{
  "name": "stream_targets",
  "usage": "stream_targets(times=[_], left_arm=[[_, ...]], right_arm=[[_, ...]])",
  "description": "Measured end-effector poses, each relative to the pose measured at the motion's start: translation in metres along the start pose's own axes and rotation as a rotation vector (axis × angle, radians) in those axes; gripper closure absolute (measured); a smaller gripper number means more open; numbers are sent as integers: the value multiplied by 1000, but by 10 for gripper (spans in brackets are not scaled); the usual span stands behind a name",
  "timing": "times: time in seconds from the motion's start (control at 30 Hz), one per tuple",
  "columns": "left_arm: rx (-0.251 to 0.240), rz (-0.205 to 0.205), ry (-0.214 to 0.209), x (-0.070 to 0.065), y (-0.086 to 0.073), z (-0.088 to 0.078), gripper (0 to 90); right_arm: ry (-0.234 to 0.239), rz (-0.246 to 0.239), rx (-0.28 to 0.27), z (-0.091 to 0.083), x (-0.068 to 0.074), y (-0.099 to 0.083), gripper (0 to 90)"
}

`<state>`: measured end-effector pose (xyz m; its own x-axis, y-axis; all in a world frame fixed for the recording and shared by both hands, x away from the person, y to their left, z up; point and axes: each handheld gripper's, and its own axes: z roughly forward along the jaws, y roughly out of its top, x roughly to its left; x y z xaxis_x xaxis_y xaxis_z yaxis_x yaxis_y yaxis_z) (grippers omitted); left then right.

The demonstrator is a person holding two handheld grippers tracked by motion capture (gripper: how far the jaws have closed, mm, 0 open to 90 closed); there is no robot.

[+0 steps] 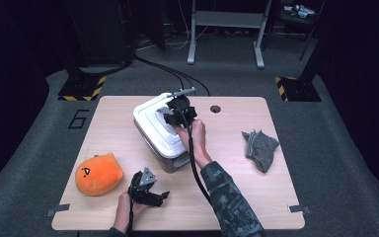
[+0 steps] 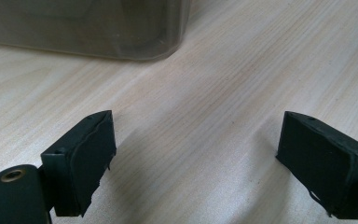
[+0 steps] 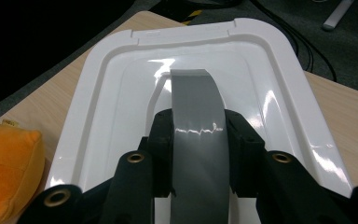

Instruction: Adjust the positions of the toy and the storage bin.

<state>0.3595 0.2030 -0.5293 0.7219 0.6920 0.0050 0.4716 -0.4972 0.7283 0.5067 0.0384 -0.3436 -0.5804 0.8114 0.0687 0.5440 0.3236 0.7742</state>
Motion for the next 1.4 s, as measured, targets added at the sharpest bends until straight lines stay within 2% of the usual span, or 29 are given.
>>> stream_targets(times=[0.37, 0.43, 0.5, 0.67, 0.73, 0.77, 0.83, 0.93, 0.97, 1.0, 1.07, 1.1, 1.13, 1.4], left_arm=[[1, -4, -3, 0, 0, 0, 111], [4, 0, -4, 0, 0, 0, 111], [4, -1, -4, 0, 0, 0, 111], [-1, -1, 8, 0, 0, 0, 111], [0, 0, 9, 0, 0, 0, 111], [0, 4, 12, 0, 0, 0, 111], [-1, -2, 8, 0, 0, 0, 111], [-1, -1, 8, 0, 0, 0, 111], [-1, -1, 9, -1, 0, 1, 111], [-1, -1, 10, 0, 0, 1, 111], [0, -2, 8, -1, 0, 0, 111], [0, -3, 7, -1, 0, 0, 111], [0, -2, 7, -1, 0, 0, 111], [-3, -6, 5, -1, 0, 1, 111]], right_arm=[[0, 18, -7, -17, -19, 1, 666], [-2, 0, -23, -19, -25, 0, 667], [-6, 21, -23, -22, -28, 1, 666], [-18, 21, -34, -28, -40, 0, 666], [-26, 42, -32, -32, -44, -1, 667], [-27, 31, -37, -33, -48, -1, 667], [-34, 50, -34, -35, -51, -3, 667], [-44, 46, -40, -39, -58, -4, 667], [-47, 64, -38, -40, -59, -5, 666], [-48, 51, -44, -41, -62, -5, 667], [-52, 64, -41, -43, -66, -6, 667], [-56, 54, -46, -44, -69, -7, 667], [-59, 69, -45, -45, -70, -7, 667], [-82, 92, -48, -52, -85, -12, 667]])
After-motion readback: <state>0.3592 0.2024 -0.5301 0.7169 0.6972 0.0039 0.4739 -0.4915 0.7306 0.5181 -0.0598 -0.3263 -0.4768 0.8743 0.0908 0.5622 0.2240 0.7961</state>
